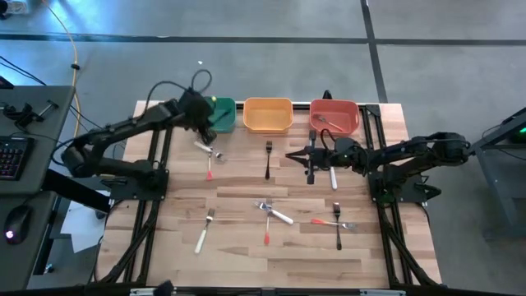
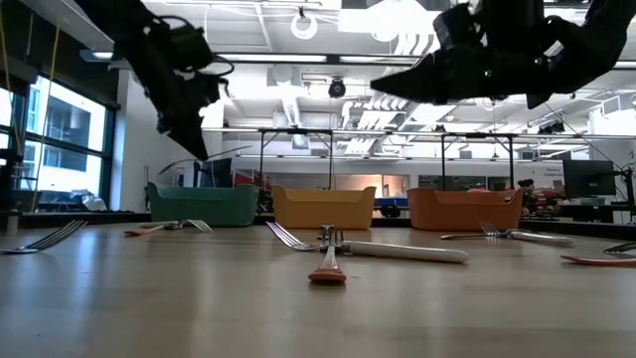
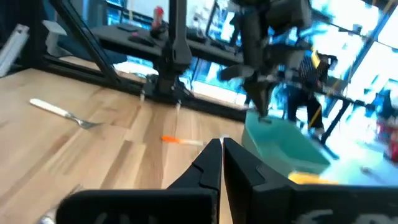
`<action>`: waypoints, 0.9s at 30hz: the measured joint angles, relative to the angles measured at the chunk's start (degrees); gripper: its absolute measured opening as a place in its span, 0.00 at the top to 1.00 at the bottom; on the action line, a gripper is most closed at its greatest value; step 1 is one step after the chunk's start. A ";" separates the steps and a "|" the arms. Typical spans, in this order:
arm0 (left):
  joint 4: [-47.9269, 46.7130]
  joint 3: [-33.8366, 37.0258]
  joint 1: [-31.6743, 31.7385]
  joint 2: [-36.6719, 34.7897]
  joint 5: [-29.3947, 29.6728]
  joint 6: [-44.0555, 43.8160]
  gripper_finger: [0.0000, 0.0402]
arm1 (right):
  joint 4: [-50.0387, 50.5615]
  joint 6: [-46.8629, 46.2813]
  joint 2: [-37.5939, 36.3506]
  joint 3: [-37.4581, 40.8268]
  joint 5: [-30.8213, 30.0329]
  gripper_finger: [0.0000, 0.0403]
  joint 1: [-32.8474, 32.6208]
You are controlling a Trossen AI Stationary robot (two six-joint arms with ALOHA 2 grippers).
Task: Sort silverware by color (type)
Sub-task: Put the black fork into the green bin, then put the white fork into the yellow bin
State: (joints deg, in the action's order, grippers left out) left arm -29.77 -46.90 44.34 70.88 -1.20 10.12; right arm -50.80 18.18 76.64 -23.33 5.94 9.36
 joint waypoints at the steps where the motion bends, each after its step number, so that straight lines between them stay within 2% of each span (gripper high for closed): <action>1: 0.14 -0.78 1.66 1.39 0.01 1.28 1.00 | 0.58 -0.25 0.00 0.00 -0.01 1.00 0.48; 8: 0.10 -7.24 8.51 13.71 -0.02 7.78 1.00 | 2.78 -1.69 -0.02 0.00 -0.02 1.00 2.31; 16: -0.08 -9.55 11.25 24.23 -0.08 9.52 1.00 | 3.80 -1.38 -0.02 0.00 -0.01 1.00 2.30; 22: 0.38 -9.55 10.93 26.30 -0.11 10.02 0.94 | 3.87 -1.60 -0.02 0.00 -2.41 1.00 2.29; 27: 1.59 -9.72 9.79 23.49 -0.42 9.96 0.89 | 3.99 -2.98 -0.02 0.00 -6.43 1.00 2.30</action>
State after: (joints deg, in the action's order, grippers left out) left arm -28.18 -56.62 54.13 94.37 -1.62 20.08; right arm -46.82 15.20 76.62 -23.33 -0.48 11.66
